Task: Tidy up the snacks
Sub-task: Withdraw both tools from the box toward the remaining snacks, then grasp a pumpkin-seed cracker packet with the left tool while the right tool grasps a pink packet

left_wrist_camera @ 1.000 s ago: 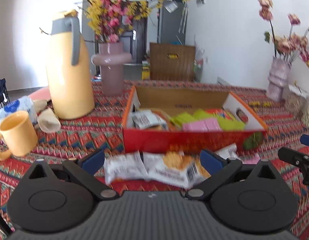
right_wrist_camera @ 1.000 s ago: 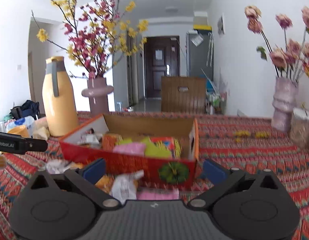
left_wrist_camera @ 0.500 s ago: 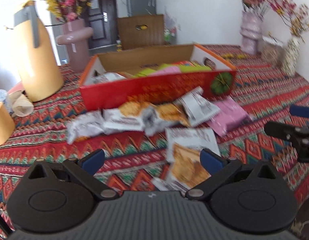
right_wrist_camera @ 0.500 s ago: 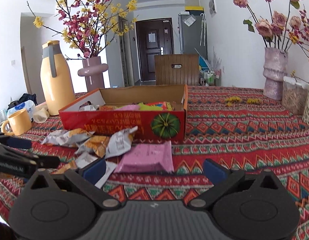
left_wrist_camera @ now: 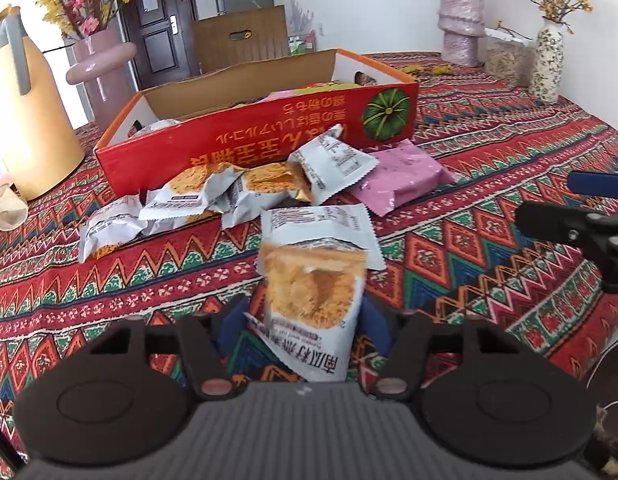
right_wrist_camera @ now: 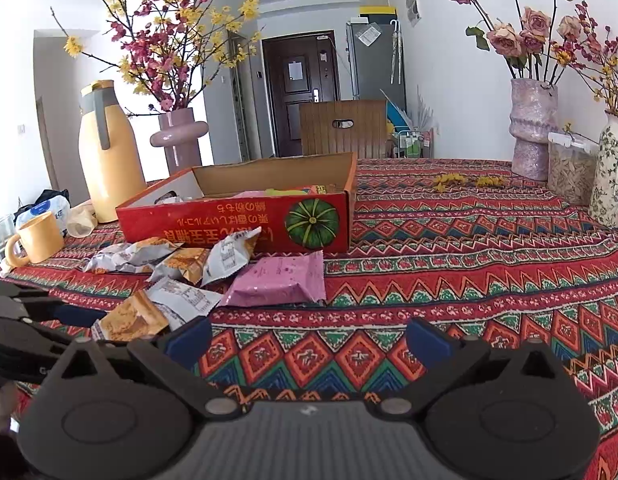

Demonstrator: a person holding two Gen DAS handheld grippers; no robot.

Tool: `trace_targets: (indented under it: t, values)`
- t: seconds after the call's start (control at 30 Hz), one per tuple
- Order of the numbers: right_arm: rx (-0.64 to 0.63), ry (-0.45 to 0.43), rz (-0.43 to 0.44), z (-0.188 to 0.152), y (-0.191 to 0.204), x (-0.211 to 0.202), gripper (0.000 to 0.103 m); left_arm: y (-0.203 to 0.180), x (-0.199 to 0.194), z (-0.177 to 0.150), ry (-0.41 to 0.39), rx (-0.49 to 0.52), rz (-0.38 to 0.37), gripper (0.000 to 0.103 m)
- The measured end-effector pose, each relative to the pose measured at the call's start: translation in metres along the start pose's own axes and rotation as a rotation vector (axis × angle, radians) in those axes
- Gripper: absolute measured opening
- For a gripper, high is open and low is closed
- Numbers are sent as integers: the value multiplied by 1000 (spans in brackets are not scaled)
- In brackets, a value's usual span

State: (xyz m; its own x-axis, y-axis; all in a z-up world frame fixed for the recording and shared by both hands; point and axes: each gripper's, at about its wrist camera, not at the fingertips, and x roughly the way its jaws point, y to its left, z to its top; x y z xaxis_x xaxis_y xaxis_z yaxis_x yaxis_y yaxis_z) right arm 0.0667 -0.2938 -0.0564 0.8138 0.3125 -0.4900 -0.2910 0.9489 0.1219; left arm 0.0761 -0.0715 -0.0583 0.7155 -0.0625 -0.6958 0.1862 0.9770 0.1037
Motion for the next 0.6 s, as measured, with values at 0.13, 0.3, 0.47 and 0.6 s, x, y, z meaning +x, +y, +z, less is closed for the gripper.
trace_targets:
  t: [0.13, 0.3, 0.47, 0.6]
  values:
    - [-1, 5, 5, -1, 1, 1, 103, 1, -7, -1, -23, -8, -11, 49]
    - [-13, 15, 7, -1, 5, 5, 103, 9, -21, 1, -67, -30, -13, 49]
    - [-48, 26, 1, 6, 11, 15, 103, 24, -31, 8, -117, -66, 9, 49]
    - [-100, 39, 2, 18, 19, 30, 103, 36, -37, 14, -151, -99, 37, 49]
